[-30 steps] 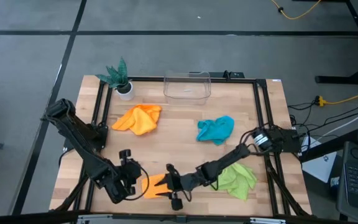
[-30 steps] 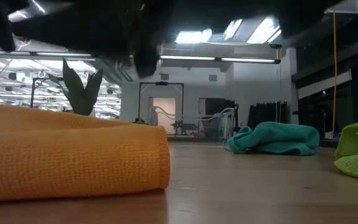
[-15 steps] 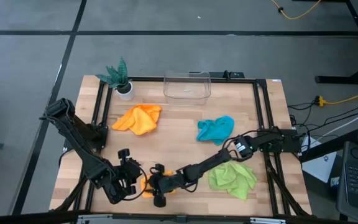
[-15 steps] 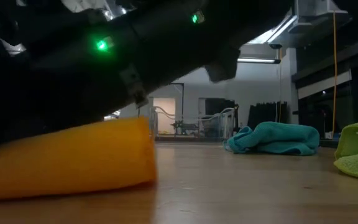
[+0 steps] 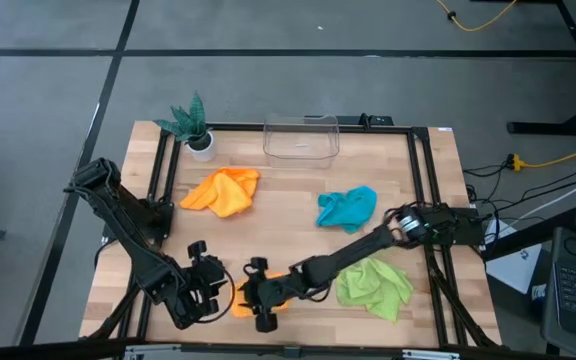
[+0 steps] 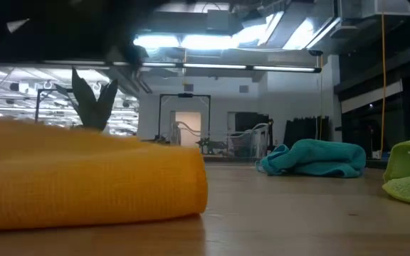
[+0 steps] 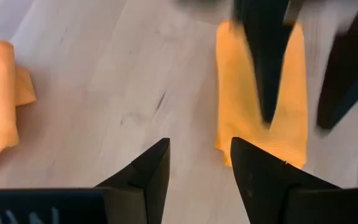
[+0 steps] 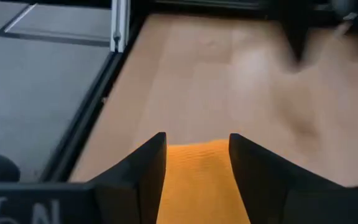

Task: Fold microfiber towels
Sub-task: Fold the bottom orange microfiber towel

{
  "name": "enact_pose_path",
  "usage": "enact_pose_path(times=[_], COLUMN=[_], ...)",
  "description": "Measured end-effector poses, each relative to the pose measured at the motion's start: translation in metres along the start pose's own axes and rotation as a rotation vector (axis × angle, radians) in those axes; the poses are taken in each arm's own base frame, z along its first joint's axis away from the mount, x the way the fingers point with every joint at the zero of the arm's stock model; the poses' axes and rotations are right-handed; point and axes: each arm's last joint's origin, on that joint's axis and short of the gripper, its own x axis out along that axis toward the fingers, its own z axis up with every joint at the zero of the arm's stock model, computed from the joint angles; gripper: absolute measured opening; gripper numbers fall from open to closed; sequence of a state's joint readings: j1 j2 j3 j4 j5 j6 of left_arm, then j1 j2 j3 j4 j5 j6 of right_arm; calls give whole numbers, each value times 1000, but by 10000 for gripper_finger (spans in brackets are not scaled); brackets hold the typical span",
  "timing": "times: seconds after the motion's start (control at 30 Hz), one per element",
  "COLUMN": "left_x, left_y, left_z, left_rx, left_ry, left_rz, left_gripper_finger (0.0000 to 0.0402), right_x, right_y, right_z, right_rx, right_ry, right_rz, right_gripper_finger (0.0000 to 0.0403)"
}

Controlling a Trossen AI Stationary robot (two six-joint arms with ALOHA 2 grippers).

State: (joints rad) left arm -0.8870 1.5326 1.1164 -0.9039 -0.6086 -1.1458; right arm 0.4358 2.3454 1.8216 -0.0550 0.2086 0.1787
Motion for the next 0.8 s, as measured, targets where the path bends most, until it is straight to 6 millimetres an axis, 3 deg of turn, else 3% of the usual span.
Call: enact_pose_path(times=[0.07,0.13,0.23,0.3,0.43,0.53,0.67,0.8], left_x=[-1,-2,1,3,19,44,81,102], left_y=[-1,-6,-25,-40,-71,-87,-91,-89], left_z=[-1,-1,-2,-2,-4,-11,-23,-30], left_rx=[-35,-83,-83,-56,-31,5,37,22], left_ry=[-2,-1,30,-2,-90,-87,-24,67], left_rz=[-9,-54,-210,-314,-459,-488,-422,-392], left_gripper_finger=[161,161,161,161,160,160,160,160], right_x=[-19,-35,-59,-64,-55,-45,-26,-17], right_y=[-2,-6,-12,-15,-14,-12,-14,-19], right_z=[11,9,9,10,3,1,-17,-28], right_rx=[9,24,83,114,114,123,108,119], right_ry=[65,195,333,352,354,306,341,382], right_rz=[-14,-46,-115,-163,-163,-151,-164,-184], right_gripper_finger=[177,177,177,177,177,177,177,177])
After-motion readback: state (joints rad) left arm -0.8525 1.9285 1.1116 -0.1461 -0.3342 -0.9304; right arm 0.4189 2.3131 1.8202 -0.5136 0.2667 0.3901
